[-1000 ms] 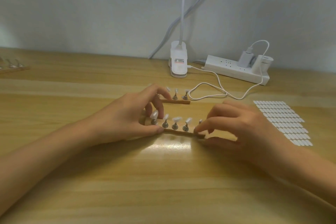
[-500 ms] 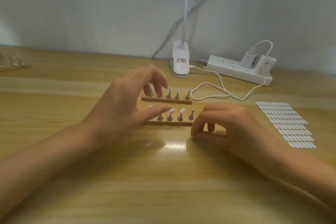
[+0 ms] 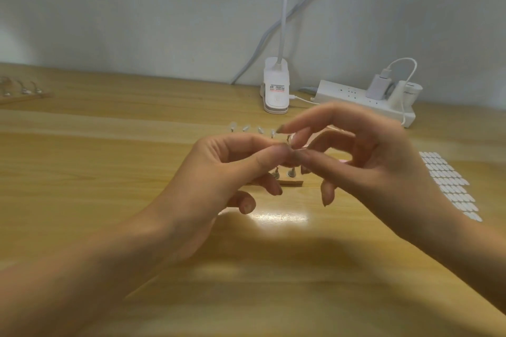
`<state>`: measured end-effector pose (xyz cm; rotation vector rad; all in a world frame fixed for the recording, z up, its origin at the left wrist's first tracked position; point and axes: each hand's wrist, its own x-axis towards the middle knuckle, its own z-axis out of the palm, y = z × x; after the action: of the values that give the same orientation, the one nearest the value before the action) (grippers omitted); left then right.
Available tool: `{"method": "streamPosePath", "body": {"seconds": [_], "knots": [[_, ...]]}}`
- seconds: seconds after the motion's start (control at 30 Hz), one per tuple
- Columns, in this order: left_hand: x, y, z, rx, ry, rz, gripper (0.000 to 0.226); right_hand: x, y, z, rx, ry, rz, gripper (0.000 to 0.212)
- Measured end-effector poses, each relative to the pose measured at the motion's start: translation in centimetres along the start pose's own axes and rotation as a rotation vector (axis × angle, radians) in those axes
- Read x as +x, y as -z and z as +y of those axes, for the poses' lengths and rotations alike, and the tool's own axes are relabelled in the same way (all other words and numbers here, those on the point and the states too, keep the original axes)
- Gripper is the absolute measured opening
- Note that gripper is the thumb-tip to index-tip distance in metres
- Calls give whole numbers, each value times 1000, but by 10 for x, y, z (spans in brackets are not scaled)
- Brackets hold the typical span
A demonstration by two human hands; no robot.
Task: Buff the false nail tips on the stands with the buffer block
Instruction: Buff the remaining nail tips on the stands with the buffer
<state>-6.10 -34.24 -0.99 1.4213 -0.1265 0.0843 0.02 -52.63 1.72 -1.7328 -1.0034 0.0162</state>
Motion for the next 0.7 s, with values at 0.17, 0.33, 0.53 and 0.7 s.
{"method": "streamPosePath", "body": {"seconds": [0.17, 0.33, 0.53, 0.7], "knots": [[1, -1, 2, 34, 40, 34, 12, 6, 5, -2, -409, 183, 31, 17], [13, 13, 16, 242, 30, -104, 22, 17, 11, 0, -469, 215, 107, 17], [22, 70, 2, 1131, -42, -166, 68, 10, 28, 28, -389, -70, 83, 24], [17, 73, -23, 950, -207, -55, 51, 2, 11, 45, -313, -205, 113, 10]]}}
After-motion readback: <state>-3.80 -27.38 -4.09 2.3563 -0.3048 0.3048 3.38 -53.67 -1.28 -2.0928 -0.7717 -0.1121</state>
